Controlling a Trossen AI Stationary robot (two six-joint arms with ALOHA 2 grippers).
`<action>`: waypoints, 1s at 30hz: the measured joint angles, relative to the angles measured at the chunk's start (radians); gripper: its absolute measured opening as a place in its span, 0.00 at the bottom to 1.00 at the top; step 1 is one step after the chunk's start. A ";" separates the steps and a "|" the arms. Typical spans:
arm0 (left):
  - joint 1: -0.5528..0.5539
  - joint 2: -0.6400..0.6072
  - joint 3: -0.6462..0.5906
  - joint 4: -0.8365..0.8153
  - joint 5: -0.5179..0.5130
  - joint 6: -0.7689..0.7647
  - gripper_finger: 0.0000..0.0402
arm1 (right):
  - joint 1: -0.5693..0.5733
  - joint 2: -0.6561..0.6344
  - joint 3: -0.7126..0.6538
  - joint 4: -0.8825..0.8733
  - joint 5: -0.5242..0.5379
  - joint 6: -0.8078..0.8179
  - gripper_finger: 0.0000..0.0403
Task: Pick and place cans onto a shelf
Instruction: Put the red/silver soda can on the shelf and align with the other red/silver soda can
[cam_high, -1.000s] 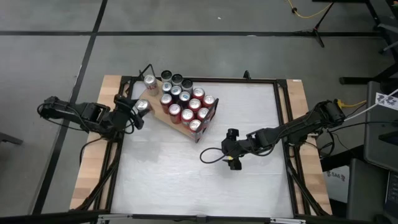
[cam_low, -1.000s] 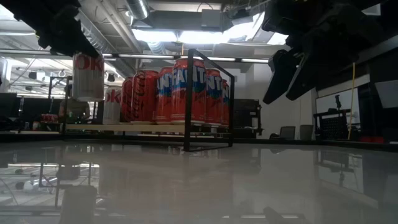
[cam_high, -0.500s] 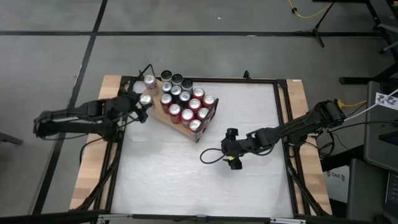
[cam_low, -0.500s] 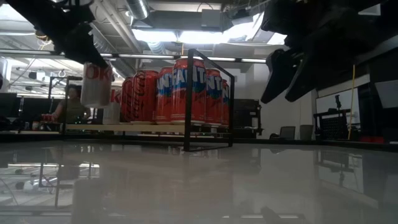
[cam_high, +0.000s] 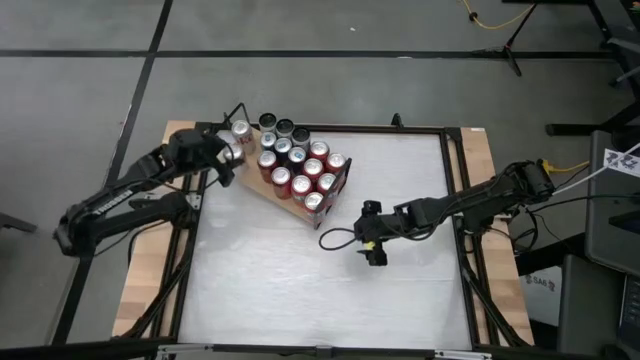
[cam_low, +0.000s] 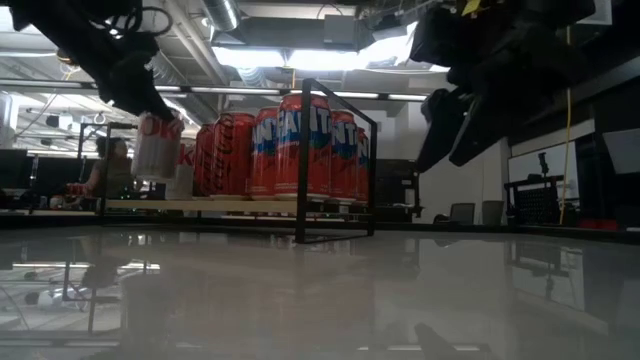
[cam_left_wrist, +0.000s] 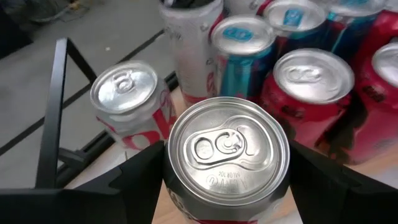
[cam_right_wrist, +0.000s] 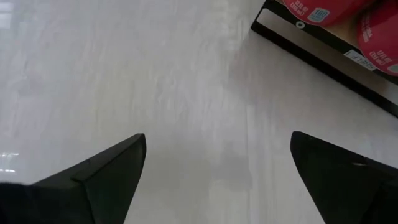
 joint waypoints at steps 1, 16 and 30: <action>0.028 0.008 0.000 -0.001 0.029 0.016 0.68 | 0.001 0.000 0.000 0.000 0.000 0.001 0.97; 0.318 0.150 0.001 0.027 0.344 0.213 0.68 | 0.002 0.000 0.000 -0.009 0.008 0.003 0.97; 0.349 0.178 0.003 0.033 0.362 0.315 0.72 | 0.002 0.000 0.000 -0.026 0.008 0.003 0.97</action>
